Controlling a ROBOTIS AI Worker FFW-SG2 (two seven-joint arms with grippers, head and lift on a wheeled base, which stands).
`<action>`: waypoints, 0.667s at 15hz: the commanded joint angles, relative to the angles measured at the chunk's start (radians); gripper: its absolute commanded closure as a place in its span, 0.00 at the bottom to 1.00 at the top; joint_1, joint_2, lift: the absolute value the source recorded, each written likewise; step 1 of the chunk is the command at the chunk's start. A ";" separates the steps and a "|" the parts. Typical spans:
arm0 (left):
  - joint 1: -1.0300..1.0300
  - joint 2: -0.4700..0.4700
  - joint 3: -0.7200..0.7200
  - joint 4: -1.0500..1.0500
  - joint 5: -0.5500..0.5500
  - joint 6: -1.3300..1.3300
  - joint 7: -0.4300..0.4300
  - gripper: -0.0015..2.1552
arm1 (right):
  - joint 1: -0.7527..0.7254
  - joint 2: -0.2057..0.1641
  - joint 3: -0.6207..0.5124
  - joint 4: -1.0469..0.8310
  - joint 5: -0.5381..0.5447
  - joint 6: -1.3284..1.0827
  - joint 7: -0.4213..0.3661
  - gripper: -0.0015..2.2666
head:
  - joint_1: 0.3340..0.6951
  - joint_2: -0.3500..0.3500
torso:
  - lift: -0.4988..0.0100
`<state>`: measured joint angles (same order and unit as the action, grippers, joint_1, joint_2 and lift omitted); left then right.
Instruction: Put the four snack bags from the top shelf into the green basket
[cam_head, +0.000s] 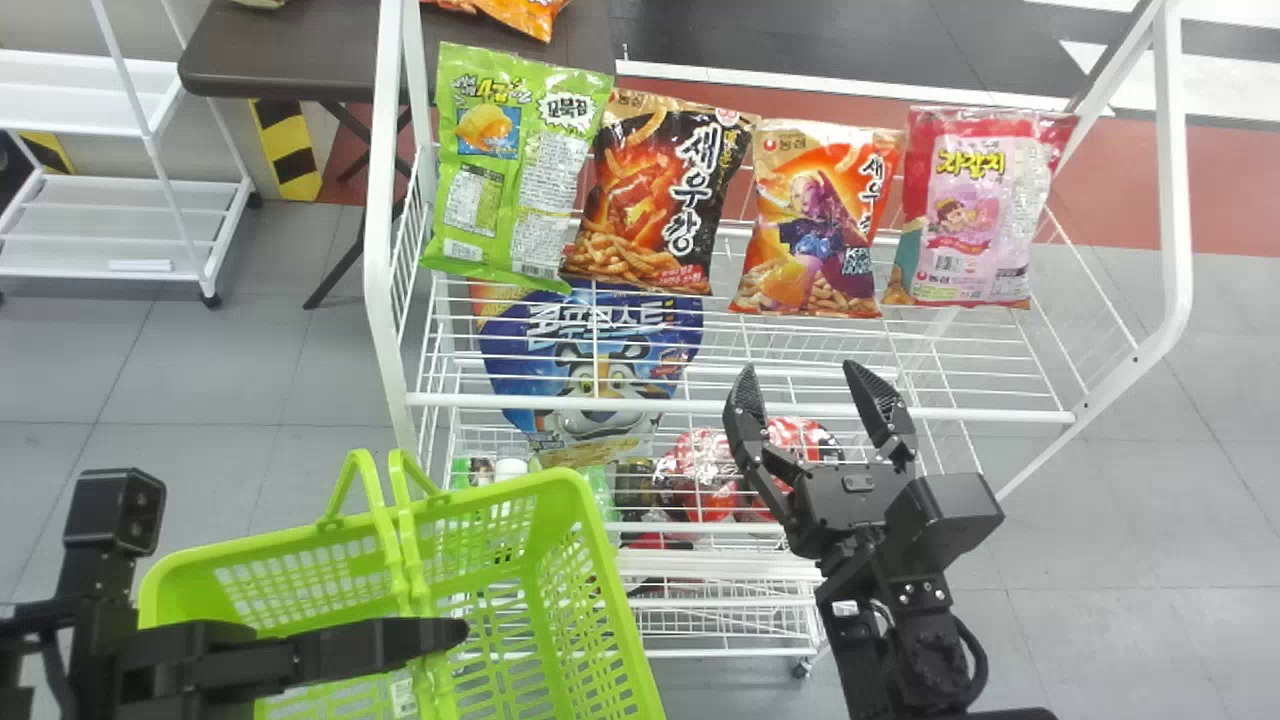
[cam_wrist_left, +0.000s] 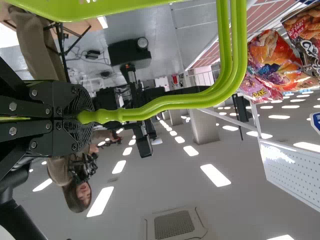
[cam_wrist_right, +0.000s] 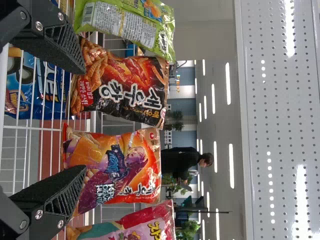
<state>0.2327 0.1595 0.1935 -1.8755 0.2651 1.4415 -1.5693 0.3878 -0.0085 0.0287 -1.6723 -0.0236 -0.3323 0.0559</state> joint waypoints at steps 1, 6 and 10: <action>-0.003 0.000 -0.003 0.004 0.000 0.000 -0.011 1.00 | -0.001 0.001 -0.001 0.003 -0.001 0.000 -0.001 0.07 | 1.00 0.29 | 0.98; -0.003 0.000 -0.005 0.007 0.002 0.000 -0.011 1.00 | -0.013 0.001 -0.001 0.013 0.001 0.016 0.004 0.08 | 1.00 0.28 | 0.98; -0.003 0.000 -0.005 0.007 0.002 0.000 -0.011 1.00 | -0.024 0.001 0.007 0.013 -0.007 0.040 0.002 0.08 | 1.00 0.29 | 0.98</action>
<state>0.2301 0.1595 0.1886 -1.8684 0.2669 1.4413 -1.5693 0.3692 -0.0077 0.0311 -1.6598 -0.0248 -0.3038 0.0583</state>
